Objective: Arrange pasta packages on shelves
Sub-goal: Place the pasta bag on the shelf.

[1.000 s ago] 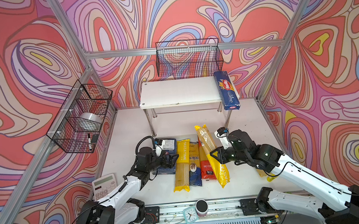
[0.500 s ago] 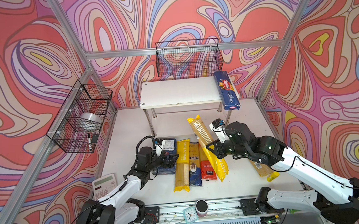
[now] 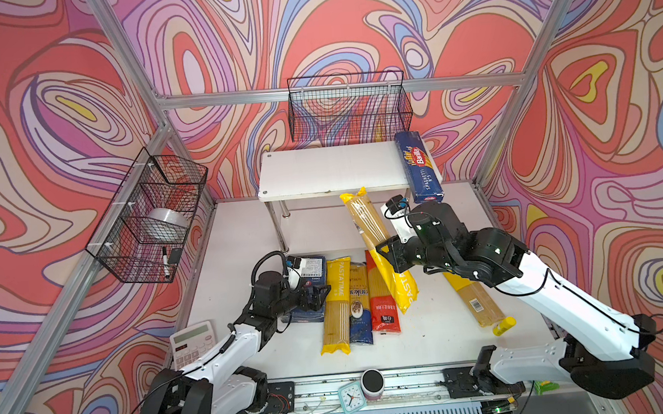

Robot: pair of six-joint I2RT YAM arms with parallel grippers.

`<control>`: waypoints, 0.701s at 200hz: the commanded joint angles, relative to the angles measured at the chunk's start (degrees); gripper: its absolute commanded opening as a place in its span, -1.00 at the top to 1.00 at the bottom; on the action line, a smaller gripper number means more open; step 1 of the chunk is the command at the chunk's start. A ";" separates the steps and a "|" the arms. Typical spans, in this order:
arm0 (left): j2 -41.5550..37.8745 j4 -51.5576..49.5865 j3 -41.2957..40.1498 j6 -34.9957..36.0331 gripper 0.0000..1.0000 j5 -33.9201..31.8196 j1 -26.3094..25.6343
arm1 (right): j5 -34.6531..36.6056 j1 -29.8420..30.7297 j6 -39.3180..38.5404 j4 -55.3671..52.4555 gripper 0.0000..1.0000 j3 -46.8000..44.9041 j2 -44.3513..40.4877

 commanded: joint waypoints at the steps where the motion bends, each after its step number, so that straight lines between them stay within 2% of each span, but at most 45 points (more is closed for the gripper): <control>1: 0.10 -0.97 1.19 0.38 -1.00 -0.19 -0.39 | 5.07 0.26 -0.43 2.99 0.68 5.99 0.85; 92: -1.64 -1.62 0.67 1.17 -1.00 -1.33 -0.75 | 10.51 0.21 -1.00 -1.48 0.68 19.91 10.82; 140: -5.95 -2.25 -0.55 1.51 -1.00 -3.22 -0.95 | 15.16 0.14 -2.03 -3.46 0.68 28.47 16.20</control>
